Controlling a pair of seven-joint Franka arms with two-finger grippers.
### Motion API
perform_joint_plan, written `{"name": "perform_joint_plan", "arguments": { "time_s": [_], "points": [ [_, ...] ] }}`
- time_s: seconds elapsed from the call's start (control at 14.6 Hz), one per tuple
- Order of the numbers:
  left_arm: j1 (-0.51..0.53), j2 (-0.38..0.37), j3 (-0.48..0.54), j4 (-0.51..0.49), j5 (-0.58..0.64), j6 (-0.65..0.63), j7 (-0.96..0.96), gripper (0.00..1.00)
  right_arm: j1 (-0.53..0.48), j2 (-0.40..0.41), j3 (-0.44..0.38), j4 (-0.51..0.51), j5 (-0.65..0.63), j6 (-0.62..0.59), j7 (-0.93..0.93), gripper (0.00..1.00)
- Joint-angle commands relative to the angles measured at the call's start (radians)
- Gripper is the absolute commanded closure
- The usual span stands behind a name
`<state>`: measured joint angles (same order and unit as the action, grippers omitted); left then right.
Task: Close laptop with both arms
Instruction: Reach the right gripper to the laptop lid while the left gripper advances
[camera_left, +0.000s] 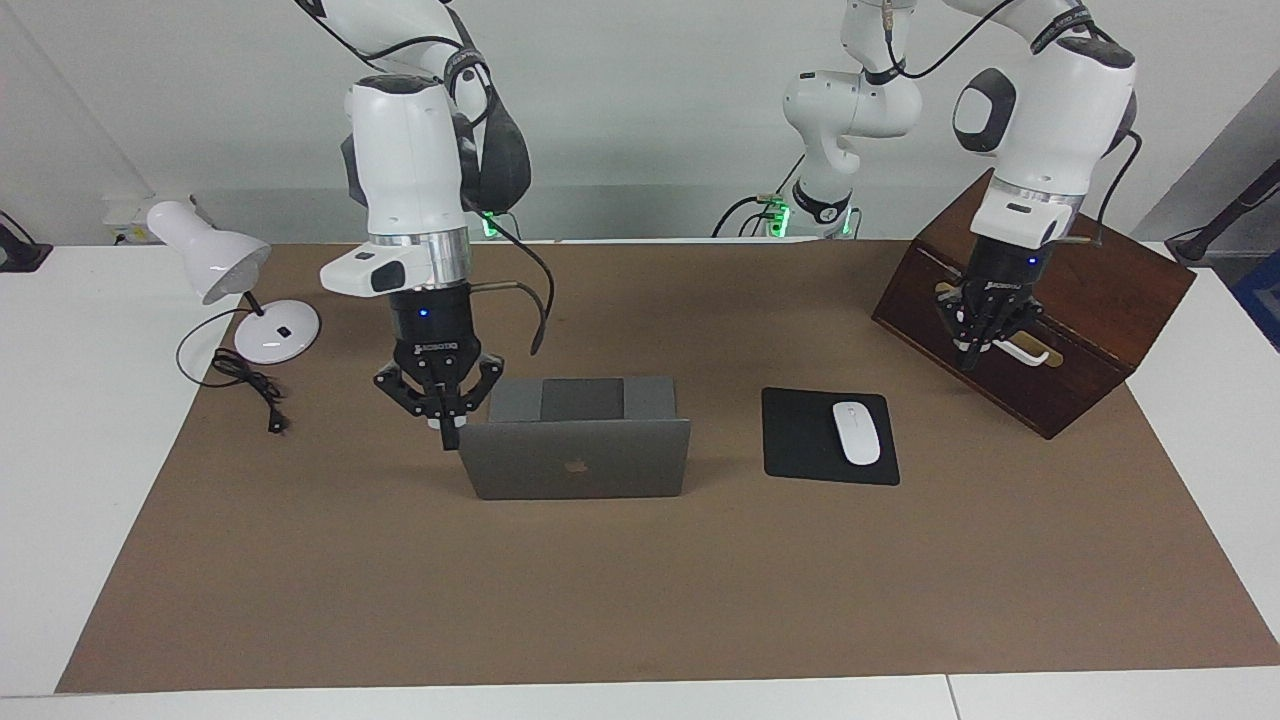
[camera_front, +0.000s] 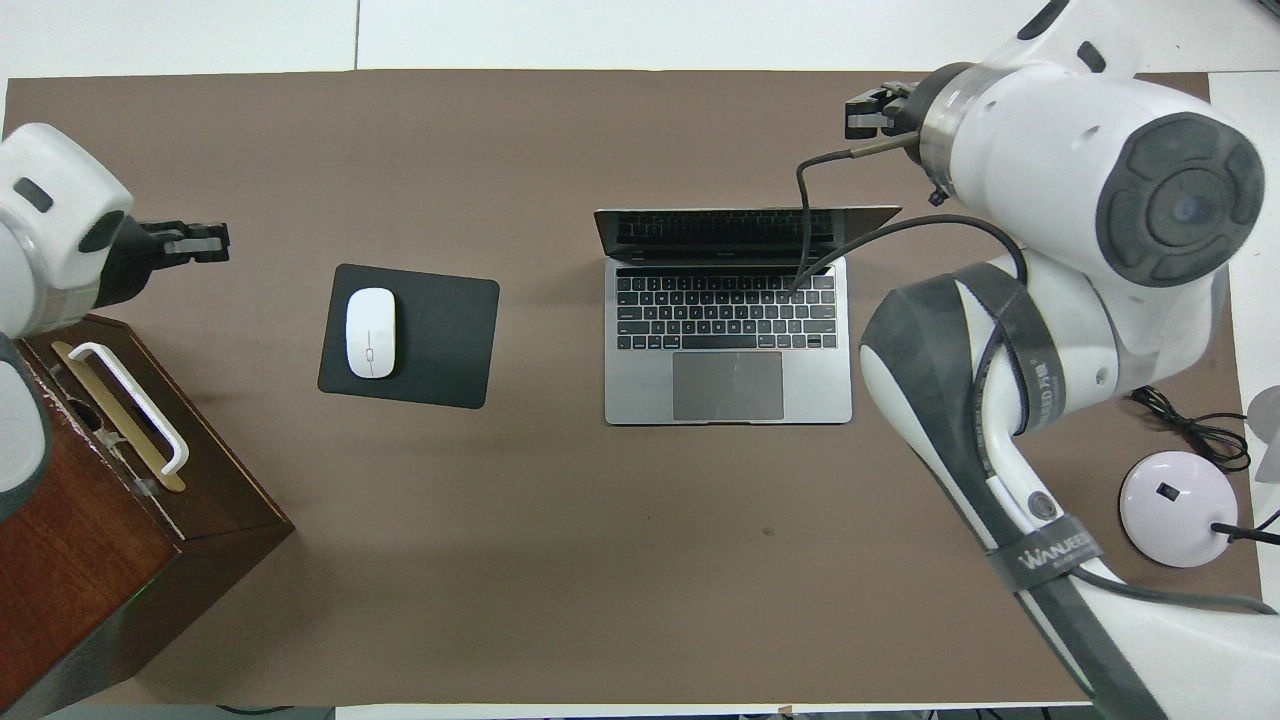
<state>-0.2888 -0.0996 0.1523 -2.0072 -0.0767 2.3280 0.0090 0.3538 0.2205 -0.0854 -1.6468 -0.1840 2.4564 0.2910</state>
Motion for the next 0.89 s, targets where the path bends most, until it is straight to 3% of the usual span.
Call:
{"name": "perform_joint_plan", "arguments": {
  "time_s": [0.0,0.34,0.82],
  "points": [
    [-0.067,-0.068,0.013,-0.129,-0.012,0.103,0.014,1.0,0.031,0.014,-0.004,0.022,-0.06,-0.008,0.104,1.0],
    [-0.199,-0.132,0.013,-0.367,-0.012,0.351,-0.017,1.0,0.099,0.016,-0.004,0.015,-0.121,-0.022,0.232,1.0],
    [-0.375,-0.086,0.013,-0.516,-0.012,0.65,-0.119,1.0,0.151,0.051,-0.004,0.022,-0.155,-0.01,0.313,1.0]
  ]
}}
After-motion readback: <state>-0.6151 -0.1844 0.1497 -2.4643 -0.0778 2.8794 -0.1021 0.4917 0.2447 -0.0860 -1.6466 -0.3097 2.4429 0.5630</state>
